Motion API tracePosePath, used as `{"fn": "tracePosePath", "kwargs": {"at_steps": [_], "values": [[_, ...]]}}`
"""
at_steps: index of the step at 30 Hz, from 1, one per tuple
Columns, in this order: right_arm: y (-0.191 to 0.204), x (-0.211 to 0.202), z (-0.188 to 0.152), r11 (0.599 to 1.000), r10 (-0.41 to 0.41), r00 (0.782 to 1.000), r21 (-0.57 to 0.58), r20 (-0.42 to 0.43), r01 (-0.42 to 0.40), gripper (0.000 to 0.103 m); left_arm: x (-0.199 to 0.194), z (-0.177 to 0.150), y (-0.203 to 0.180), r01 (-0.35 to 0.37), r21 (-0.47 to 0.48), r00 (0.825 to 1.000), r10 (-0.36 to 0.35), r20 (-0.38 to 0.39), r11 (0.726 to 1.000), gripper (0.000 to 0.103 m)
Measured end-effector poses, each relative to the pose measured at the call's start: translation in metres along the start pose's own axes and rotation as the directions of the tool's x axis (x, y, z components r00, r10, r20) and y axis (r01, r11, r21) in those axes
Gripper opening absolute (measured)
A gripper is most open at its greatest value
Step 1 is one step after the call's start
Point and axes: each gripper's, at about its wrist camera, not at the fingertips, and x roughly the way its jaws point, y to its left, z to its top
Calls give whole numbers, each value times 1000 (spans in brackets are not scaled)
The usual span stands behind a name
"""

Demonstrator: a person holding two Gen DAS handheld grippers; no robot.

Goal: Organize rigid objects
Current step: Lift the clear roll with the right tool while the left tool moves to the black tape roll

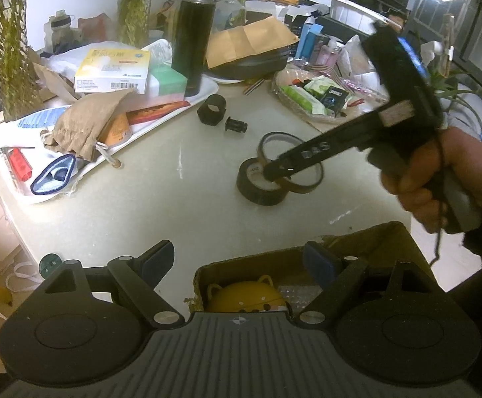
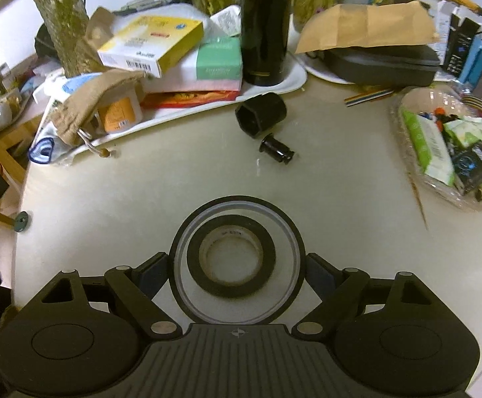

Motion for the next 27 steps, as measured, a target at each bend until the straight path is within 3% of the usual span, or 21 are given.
{"fn": "tracePosePath", "kwargs": {"at_steps": [14,27], "values": [[-23,-69,-41,996,-19,994,91,106,9,89,2,5,-18,-12,94,1000,12,2,995,86],[-43,-121,-98,985,-51,985,173,165,22,89,14,29,-25,-40,148,999,41,-6,988,85]]}}
